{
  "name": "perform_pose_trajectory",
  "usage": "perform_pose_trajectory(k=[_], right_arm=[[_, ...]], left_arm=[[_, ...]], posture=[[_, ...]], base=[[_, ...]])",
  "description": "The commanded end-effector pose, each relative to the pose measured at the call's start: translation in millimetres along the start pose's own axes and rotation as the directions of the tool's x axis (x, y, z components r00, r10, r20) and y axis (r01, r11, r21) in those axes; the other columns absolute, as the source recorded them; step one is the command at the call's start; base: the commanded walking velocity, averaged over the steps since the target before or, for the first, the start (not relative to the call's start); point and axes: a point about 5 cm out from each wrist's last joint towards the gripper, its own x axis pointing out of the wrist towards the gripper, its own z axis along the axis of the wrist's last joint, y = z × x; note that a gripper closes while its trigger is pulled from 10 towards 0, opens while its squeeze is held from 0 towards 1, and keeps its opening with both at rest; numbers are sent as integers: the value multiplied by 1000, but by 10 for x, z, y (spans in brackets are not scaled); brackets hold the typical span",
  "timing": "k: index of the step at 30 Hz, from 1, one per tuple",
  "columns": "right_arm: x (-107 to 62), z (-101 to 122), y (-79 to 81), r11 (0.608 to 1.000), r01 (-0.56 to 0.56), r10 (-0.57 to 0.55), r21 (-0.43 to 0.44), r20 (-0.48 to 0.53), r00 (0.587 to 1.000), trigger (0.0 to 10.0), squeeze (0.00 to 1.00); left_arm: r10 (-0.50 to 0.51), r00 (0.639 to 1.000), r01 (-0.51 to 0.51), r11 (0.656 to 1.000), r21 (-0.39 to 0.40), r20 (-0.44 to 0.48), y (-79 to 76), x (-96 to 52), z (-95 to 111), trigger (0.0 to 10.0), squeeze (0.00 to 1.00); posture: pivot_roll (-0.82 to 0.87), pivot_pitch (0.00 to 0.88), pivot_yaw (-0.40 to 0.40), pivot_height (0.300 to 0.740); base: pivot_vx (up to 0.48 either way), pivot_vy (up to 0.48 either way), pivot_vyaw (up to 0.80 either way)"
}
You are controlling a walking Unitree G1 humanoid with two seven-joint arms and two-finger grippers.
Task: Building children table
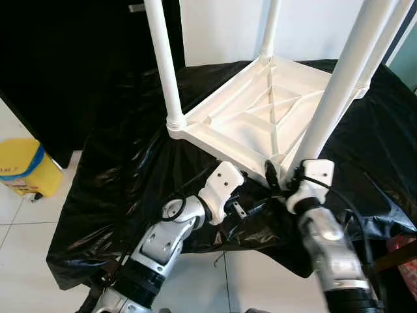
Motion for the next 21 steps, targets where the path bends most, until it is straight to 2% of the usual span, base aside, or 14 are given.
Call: perform_pose_trajectory(k=[1, 2, 3, 4, 6, 12, 13, 16, 17, 19, 21], right_arm=[[-18, -52, -26, 995, -96, 97, 17, -34, 995, 10000, 0], [-18, -52, -26, 995, -96, 97, 17, -34, 995, 10000, 0], [-1, -61, -95, 979, -206, 205, -11, -69, 976, 10000, 0], [-1, -61, -95, 979, -206, 205, -11, -69, 976, 10000, 0], [32, -70, -135, 961, -275, 270, -35, -96, 958, 10000, 0], [113, -94, -171, 947, -313, 303, -68, -124, 945, 10000, 0], [120, -98, -167, 947, -315, 305, -70, -125, 944, 10000, 0], [59, -116, -96, 959, -275, 268, -62, -105, 958, 10000, 0], [59, -116, -96, 959, -275, 268, -62, -105, 958, 10000, 0], [20, -111, -31, 972, -230, 226, -50, -80, 971, 10000, 0], [5, -107, -2, 977, -208, 205, -42, -67, 976, 10000, 0]], left_arm=[[4, 1000, -4, 1000, -15, 12, -20, -7, 21, 10000, 0], [4, 1000, -4, 1000, -15, 12, -20, -7, 21, 10000, 0], [-2, 1000, 2, 1000, -18, 17, -36, -19, 29, 10000, 0], [-2, 1000, 2, 1000, -18, 17, -36, -19, 29, 10000, 0], [-12, 1000, 12, 1000, -21, 21, -47, -35, 31, 10000, 0], [-6, 1000, 6, 1000, -8, 15, -6, -49, 35, 10000, 0], [4, 1000, -4, 1000, -3, 13, 20, -53, 34, 10000, 0], [144, 990, -144, 989, 26, -3, 265, -45, 23, 10000, 0], [144, 990, -144, 989, 26, -3, 265, -45, 23, 10000, 0], [196, 980, -196, 980, 28, -22, 401, -15, 12, 10000, 0], [207, 978, -207, 978, 25, -26, 451, 3, 17, 10000, 0]], posture=[[-121, 91, -53, 740], [-121, 91, -53, 740], [-121, 89, -50, 740], [-121, 89, -50, 740], [-119, 87, -45, 740], [-112, 80, -38, 740], [-109, 81, -39, 740], [-111, 85, -39, 740], [-111, 85, -39, 740], [-121, 86, -37, 740], [-121, 86, -37, 740]], base=[[0, 0, 0], [0, 0, 0], [0, 0, 0], [0, 0, 0], [0, 0, 0], [0, 0, 0], [0, 0, 0], [0, 0, 0], [0, 0, 0], [0, 0, 0], [0, 0, 0]])
